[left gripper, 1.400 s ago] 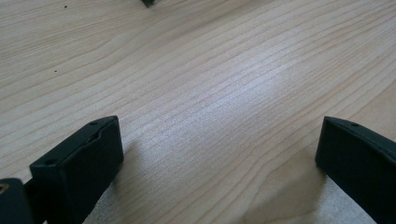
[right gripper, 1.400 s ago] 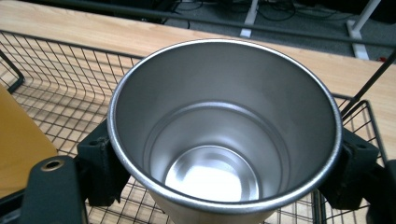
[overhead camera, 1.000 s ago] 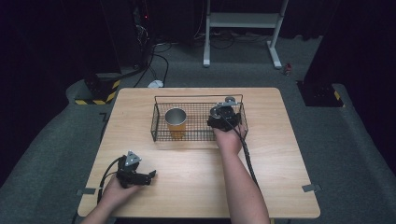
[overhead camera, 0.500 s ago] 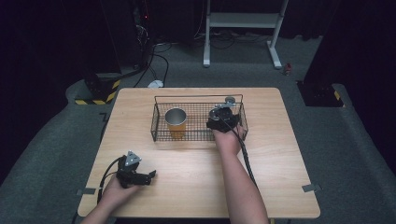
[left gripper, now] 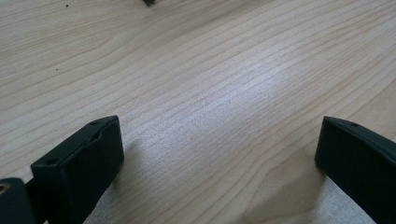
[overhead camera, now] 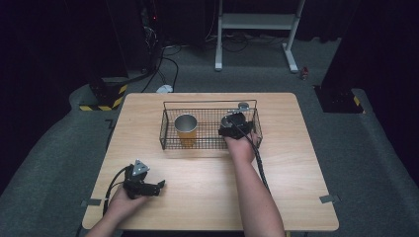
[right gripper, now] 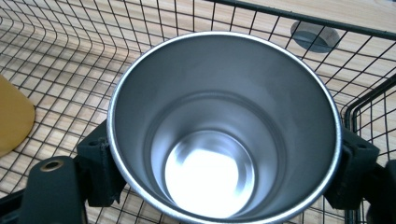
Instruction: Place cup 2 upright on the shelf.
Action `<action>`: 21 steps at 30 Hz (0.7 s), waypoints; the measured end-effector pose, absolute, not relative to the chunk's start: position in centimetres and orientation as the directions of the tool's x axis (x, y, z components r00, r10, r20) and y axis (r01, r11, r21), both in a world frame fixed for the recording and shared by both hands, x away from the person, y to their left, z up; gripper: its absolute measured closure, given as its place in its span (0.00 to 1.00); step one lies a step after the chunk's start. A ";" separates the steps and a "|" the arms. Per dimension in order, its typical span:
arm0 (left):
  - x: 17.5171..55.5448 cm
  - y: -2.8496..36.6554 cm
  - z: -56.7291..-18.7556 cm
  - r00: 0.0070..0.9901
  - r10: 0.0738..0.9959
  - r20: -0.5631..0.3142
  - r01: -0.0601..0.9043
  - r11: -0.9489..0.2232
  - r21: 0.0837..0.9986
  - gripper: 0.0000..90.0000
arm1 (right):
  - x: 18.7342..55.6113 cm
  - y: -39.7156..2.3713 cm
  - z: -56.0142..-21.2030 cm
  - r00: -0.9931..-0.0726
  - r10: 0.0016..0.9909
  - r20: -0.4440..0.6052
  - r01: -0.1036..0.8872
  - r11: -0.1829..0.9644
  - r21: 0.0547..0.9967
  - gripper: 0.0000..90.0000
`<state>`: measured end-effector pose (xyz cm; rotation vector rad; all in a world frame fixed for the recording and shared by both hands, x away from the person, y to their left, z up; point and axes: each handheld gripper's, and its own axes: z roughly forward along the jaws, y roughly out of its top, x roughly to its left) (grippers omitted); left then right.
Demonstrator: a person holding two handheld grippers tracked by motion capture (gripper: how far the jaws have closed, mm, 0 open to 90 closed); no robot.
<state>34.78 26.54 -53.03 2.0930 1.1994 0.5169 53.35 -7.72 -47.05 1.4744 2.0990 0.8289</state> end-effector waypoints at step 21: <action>34.8 26.5 -53.0 0.501 0.865 0.013 0.604 -0.360 0.711 0.02 | 52.1 -8.7 -45.1 -0.338 0.941 -0.026 0.623 0.244 0.743 0.10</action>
